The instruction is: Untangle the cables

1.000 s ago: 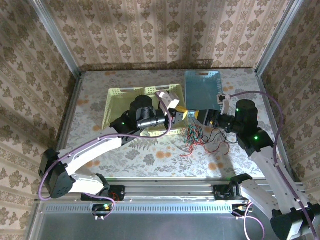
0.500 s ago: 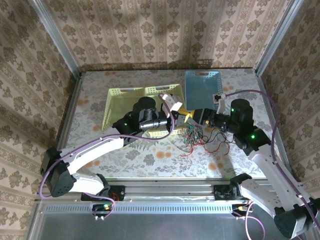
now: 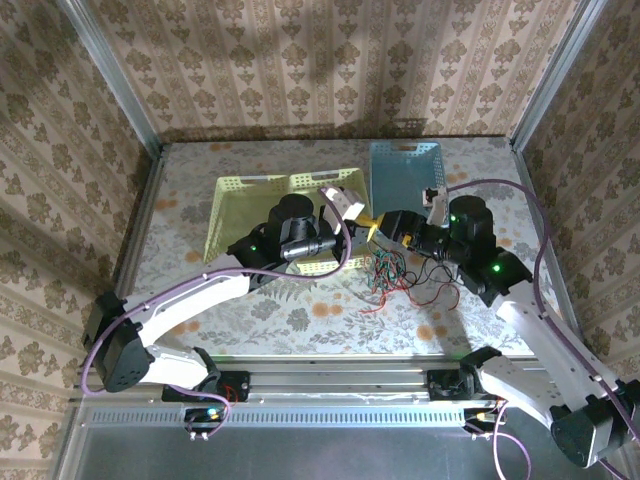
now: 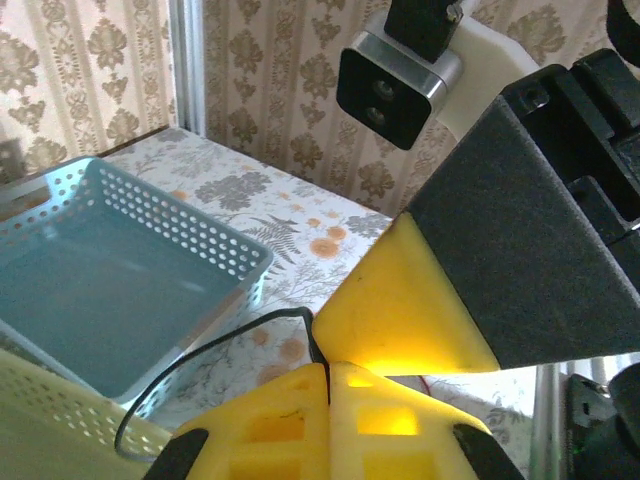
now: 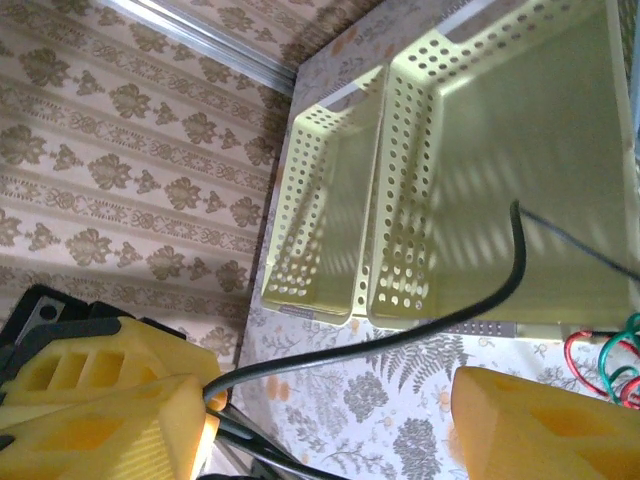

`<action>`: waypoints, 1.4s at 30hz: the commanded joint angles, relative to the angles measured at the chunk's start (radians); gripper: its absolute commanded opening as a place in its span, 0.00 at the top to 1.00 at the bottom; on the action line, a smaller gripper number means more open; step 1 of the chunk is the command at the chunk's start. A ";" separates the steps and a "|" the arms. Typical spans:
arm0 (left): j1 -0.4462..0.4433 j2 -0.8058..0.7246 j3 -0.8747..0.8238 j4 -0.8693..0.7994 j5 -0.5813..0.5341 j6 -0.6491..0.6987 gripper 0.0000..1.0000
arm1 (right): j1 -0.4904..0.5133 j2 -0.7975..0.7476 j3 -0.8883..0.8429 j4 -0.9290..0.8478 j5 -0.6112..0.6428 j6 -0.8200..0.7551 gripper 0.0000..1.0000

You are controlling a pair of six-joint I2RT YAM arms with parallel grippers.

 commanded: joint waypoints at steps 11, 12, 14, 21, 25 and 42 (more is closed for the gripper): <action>-0.037 0.013 -0.012 0.070 0.115 0.010 1.00 | 0.004 0.026 -0.067 0.223 0.121 0.329 0.35; -0.037 0.011 -0.012 0.067 0.123 0.010 1.00 | 0.004 0.021 -0.083 0.250 0.137 0.349 0.35; -0.037 0.011 -0.012 0.059 0.128 0.009 1.00 | 0.004 0.018 -0.102 0.290 0.167 0.381 0.36; -0.037 -0.002 -0.027 0.055 0.106 0.010 1.00 | 0.004 0.016 -0.045 0.175 0.198 0.314 0.90; -0.031 0.006 -0.030 0.037 0.083 0.015 0.78 | 0.001 -0.014 -0.011 0.068 0.243 0.239 1.00; -0.029 0.181 -0.056 0.044 0.035 0.000 0.40 | -0.022 0.032 0.463 -0.283 0.369 -0.362 1.00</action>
